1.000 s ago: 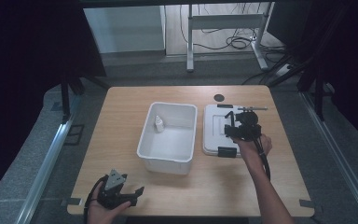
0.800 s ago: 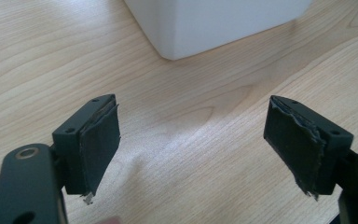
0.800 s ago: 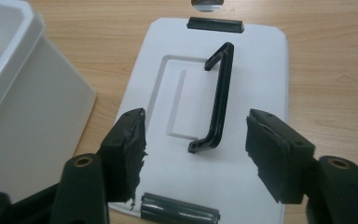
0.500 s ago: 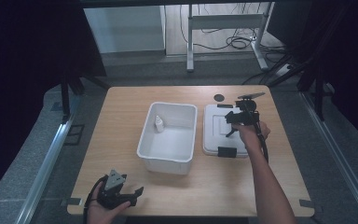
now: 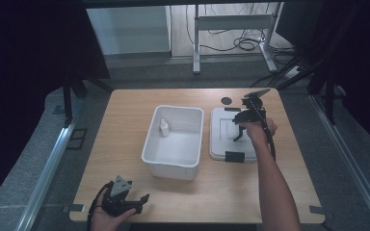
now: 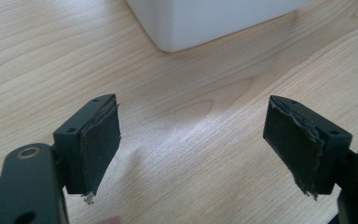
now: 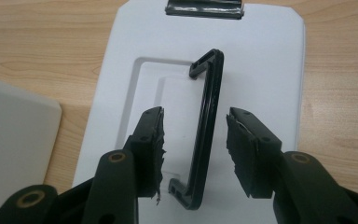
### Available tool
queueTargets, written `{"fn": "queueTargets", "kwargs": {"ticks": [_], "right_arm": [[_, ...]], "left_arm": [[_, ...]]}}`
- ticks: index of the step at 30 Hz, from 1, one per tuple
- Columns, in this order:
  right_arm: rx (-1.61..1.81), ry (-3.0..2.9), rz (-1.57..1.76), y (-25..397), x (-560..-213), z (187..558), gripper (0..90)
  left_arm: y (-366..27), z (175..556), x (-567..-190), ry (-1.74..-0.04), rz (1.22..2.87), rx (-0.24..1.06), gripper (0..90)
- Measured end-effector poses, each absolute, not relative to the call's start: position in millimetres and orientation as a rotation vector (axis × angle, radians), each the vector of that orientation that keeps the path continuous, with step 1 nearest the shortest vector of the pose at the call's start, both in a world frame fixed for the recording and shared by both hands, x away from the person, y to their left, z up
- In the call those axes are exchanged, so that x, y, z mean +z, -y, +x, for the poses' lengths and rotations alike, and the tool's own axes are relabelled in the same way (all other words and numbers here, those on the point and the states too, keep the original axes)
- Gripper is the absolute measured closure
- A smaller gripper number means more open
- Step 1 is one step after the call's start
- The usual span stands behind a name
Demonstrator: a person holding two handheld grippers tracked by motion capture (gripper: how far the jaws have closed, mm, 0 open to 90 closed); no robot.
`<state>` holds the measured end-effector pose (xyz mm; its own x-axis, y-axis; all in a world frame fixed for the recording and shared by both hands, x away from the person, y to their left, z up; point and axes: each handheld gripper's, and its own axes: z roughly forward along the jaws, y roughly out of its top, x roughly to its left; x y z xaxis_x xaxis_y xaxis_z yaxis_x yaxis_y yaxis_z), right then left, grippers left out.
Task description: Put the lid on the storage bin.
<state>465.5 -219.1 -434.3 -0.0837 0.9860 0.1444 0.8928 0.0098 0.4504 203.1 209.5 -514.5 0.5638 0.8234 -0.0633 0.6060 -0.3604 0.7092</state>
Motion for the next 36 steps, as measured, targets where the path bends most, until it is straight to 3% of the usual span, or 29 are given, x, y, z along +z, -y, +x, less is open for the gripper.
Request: {"fn": "queueTargets", "kwargs": {"ticks": [21,29,36], "right_arm": [[0.644,-2.127,2.104,235.0,-449.3,485.6,68.2],[0.633,-2.152,2.158,232.3,-459.5,488.7,81.8],[0.695,-2.106,2.262,235.5,-460.3,488.6,84.7]], "left_arm": [[-210.0,204.2,-516.5,-1.144,2.105,0.391,18.9],[-211.2,204.4,-518.0,-1.151,2.103,0.394,19.1],[-211.2,204.6,-518.1,-1.149,2.103,0.392,19.1]]}}
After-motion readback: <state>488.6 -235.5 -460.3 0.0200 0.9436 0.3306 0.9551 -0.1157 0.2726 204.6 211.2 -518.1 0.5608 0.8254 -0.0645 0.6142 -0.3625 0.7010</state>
